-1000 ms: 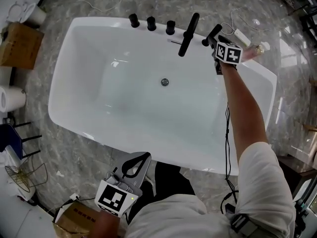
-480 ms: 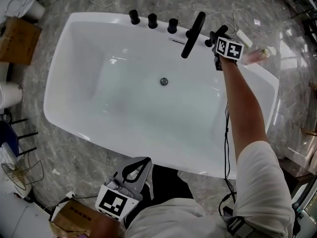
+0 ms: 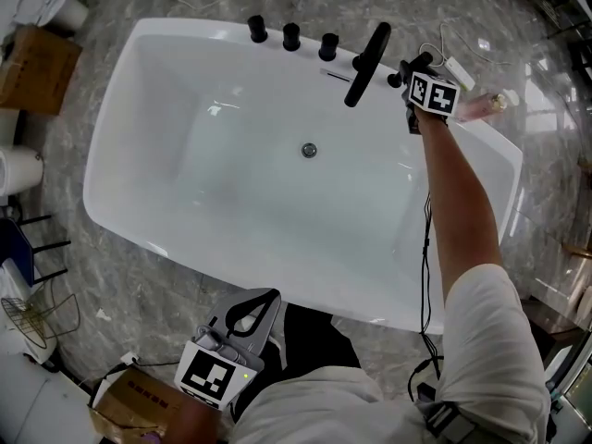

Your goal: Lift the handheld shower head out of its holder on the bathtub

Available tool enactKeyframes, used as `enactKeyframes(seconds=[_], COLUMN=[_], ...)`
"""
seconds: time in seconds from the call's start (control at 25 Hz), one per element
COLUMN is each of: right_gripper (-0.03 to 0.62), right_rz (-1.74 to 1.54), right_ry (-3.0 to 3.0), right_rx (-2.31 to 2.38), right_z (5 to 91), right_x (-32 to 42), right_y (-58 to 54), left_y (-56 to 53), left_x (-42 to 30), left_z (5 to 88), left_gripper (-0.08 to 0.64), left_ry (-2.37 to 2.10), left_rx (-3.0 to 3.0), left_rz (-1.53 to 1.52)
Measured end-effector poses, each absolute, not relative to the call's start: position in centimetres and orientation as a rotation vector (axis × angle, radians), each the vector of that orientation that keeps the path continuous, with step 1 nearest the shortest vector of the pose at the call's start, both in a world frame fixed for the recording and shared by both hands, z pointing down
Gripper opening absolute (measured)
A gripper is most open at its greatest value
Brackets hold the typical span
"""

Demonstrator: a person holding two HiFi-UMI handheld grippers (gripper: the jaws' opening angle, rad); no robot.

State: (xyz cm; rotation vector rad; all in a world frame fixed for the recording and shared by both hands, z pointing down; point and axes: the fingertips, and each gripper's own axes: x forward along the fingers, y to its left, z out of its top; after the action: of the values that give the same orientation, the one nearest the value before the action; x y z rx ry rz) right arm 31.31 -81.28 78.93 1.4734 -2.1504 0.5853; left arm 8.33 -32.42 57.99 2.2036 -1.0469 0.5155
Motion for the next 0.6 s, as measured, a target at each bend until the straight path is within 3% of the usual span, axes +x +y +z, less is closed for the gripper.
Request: enactKeyframes(seconds=[0.6], right_gripper=[0.146], right_rz=[0.453], right_ry=[-2.201], right_rx=[1.453], right_z=[72.3], right_x=[30.5], right_y=[-78.8], left_y=[-30.0], left_x=[8.8], left_z=[54.8], left_gripper=[0.006], left_ry=[-1.054], left_rx=[2.265], left_rz=[0.497])
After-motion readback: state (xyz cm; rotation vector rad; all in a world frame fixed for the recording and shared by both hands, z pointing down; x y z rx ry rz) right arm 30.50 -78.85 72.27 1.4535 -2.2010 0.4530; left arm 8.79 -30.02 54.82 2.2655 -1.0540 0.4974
